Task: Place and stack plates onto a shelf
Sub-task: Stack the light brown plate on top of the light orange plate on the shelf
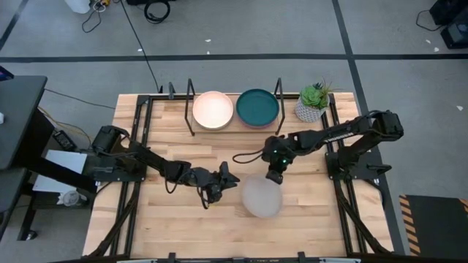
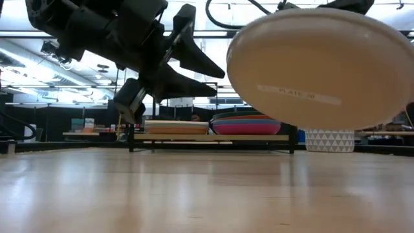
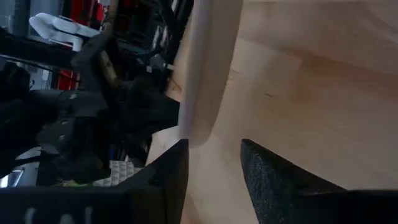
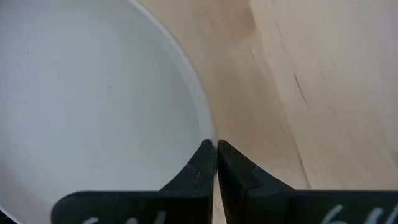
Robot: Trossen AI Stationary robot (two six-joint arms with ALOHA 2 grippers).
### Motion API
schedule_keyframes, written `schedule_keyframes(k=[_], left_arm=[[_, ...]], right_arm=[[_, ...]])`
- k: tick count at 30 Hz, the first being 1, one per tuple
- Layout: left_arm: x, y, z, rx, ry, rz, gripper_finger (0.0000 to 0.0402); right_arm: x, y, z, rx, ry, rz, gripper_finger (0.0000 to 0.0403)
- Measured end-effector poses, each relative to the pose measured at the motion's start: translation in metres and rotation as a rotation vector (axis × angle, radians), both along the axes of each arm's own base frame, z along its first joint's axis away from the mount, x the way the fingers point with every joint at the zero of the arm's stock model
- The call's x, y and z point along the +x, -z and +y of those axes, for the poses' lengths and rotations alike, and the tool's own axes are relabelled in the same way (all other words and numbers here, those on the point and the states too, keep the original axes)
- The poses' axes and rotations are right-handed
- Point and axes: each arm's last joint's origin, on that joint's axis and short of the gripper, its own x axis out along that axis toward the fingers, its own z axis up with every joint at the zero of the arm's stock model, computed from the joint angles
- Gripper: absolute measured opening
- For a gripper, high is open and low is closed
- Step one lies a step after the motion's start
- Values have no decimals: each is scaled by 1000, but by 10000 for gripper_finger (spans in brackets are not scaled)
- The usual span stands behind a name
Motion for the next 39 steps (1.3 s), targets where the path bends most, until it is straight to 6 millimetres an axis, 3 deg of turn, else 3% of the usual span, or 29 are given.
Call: schedule_keyframes(k=[9, 15, 19, 30, 36, 39], left_arm=[[11, -16, -2, 37, -4, -58, 223], [16, -22, -6, 74, 109, -67, 229], [21, -21, -9, 59, 191, -67, 211], [37, 6, -6, 73, 174, 6, 125], [37, 5, -7, 20, 158, 2, 65], [37, 5, -7, 10, 155, 7, 53]], right_arm=[[4, -6, 0, 2, -12, -24, 13], [5, -7, -1, -2, -17, -32, 13], [6, -7, -3, -5, -8, -41, 13], [7, -8, -9, -29, 7, -59, 18], [8, -8, -9, -36, 13, -73, 36], [8, -9, -9, -28, 17, -71, 41]])
